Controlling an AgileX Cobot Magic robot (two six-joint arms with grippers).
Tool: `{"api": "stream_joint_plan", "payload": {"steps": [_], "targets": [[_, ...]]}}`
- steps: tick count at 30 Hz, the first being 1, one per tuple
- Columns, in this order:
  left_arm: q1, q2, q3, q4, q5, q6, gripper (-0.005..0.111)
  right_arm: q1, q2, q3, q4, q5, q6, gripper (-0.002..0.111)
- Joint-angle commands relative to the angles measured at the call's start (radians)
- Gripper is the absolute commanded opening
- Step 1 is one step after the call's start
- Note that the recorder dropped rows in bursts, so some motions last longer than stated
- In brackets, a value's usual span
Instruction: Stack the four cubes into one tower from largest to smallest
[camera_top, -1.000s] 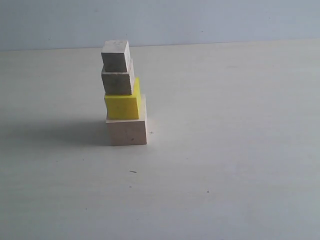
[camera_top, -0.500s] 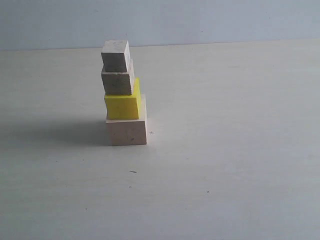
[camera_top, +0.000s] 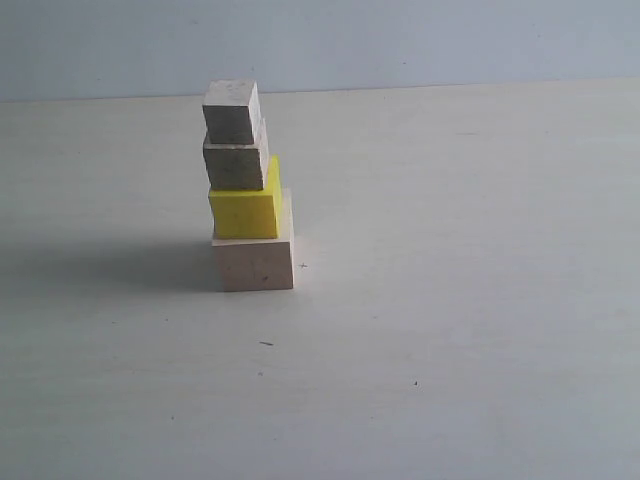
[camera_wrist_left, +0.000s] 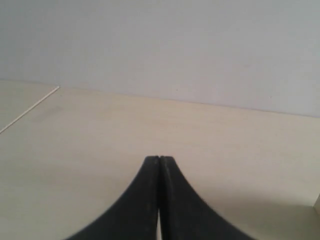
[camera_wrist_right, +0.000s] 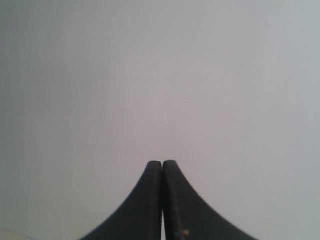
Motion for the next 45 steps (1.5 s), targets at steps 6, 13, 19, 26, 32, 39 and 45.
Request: {"api": "stream_joint_plan", "payload": {"steps": [6,13,19,26,32,39,45], "targets": [[-0.08,-0.006,0.072,-0.004,0.018,-0.012,0.0,-0.004,-0.004,0.008,0.001,0.007,0.001,0.0],[-0.097,-0.006,0.072,-0.004,0.061,-0.012,0.0,-0.004,-0.004,0.008,0.001,0.007,0.001,0.0],[-0.097,-0.006,0.072,-0.004,0.061,-0.012,0.0,-0.004,-0.004,0.008,0.001,0.007,0.001,0.0],[-0.097,-0.006,0.072,-0.004,0.061,-0.012,0.0,-0.004,-0.004,0.008,0.001,0.007,0.001,0.0],[-0.097,-0.006,0.072,-0.004,0.061,-0.012,0.0,-0.004,-0.004,0.008,0.001,0.007,0.001,0.0],[-0.097,-0.006,0.072,-0.004,0.061,-0.012,0.0,-0.004,-0.004,0.008,0.001,0.007,0.001,0.0],[-0.097,-0.006,0.072,-0.004,0.061,-0.012,0.0,-0.004,-0.004,0.008,0.001,0.007,0.001,0.0]]}}
